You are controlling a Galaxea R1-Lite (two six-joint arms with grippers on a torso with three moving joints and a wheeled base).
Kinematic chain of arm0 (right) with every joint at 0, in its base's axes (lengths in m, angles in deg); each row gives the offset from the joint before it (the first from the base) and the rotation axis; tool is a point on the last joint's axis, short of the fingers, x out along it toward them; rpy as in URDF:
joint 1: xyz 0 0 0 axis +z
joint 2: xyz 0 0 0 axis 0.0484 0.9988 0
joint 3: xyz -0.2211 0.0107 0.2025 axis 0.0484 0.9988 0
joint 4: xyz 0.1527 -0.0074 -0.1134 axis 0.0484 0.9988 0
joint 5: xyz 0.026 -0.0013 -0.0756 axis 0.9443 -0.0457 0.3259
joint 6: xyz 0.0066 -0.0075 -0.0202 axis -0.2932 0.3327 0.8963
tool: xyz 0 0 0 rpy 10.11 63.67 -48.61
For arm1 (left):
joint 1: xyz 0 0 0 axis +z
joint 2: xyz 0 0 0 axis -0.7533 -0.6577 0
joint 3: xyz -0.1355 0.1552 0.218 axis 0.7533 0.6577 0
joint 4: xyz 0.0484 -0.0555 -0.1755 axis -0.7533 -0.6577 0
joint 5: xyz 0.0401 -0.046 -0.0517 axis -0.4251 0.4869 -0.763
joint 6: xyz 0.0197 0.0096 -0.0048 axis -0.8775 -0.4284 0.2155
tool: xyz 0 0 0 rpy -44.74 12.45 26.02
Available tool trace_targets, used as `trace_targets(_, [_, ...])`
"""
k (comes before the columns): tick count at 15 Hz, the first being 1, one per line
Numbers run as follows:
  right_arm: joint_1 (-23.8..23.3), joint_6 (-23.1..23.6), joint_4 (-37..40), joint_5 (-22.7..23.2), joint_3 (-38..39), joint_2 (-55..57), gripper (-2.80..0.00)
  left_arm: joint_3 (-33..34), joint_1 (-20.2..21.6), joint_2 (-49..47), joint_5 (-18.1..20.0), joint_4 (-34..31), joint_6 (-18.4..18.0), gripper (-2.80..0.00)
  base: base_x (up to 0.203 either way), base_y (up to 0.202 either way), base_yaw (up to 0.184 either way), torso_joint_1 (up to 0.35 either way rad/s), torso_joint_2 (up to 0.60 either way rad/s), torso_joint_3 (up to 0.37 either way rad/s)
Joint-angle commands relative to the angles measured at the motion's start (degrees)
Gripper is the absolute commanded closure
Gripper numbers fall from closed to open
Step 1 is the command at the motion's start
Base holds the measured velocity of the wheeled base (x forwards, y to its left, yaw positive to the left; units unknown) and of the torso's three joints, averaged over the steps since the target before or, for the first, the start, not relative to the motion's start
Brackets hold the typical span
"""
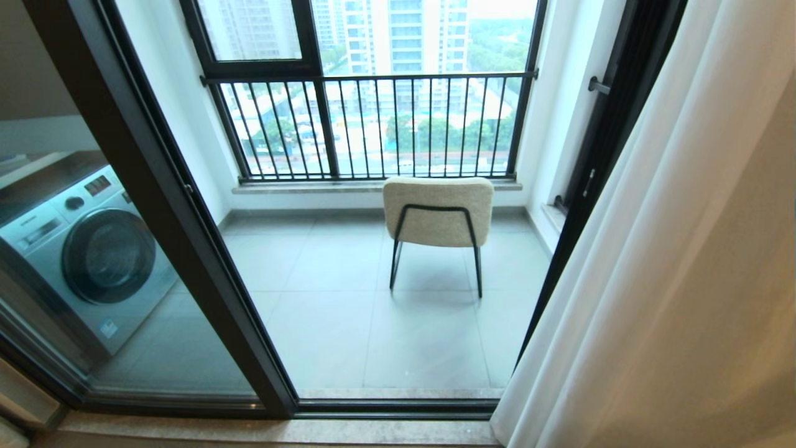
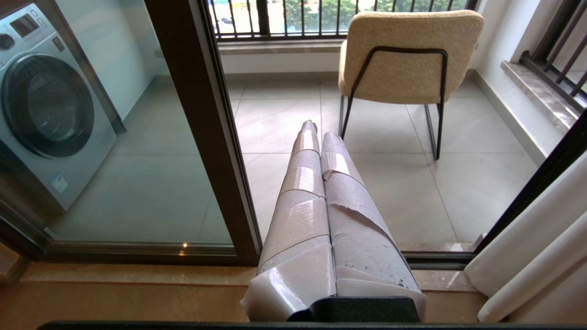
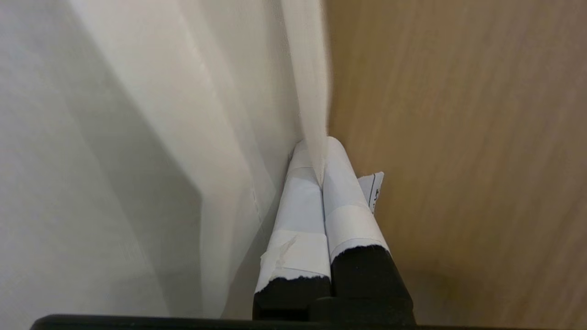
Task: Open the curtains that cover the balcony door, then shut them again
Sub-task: Pull the inner curtains open on both sides
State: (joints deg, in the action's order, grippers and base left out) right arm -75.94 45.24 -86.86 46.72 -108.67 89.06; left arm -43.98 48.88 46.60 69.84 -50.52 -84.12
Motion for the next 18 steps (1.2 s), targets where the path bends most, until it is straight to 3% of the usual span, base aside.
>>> trace_targets(1, [0.05,-0.28,-0.64,0.99,0.34,-1.49,0.0,0.0,0.0,-0.01,-0.02,0.01,-0.02,0.0,0.0,0.0,0.0,0.0,0.0,0.0])
trace_targets(7, [0.19,-5.2,-0.02,7.1,1.52,-6.37,0.0,0.0,0.0,-0.06,-0.02,0.01,-0.02,0.0,0.0,0.0,0.0,0.0,0.0,0.0])
trace_targets(10, [0.79,-5.57,1.25,11.41,5.91,-9.8,0.0,0.0,0.0,0.02,-0.02,0.01,-0.02,0.0,0.0,0.0,0.0,0.0,0.0,0.0])
trace_targets(18, [8.32,-12.06,0.26,20.36,15.11,-19.82,0.0,0.0,0.0,-0.03,-0.02,0.01,-0.02,0.0,0.0,0.0,0.0,0.0,0.0,0.0])
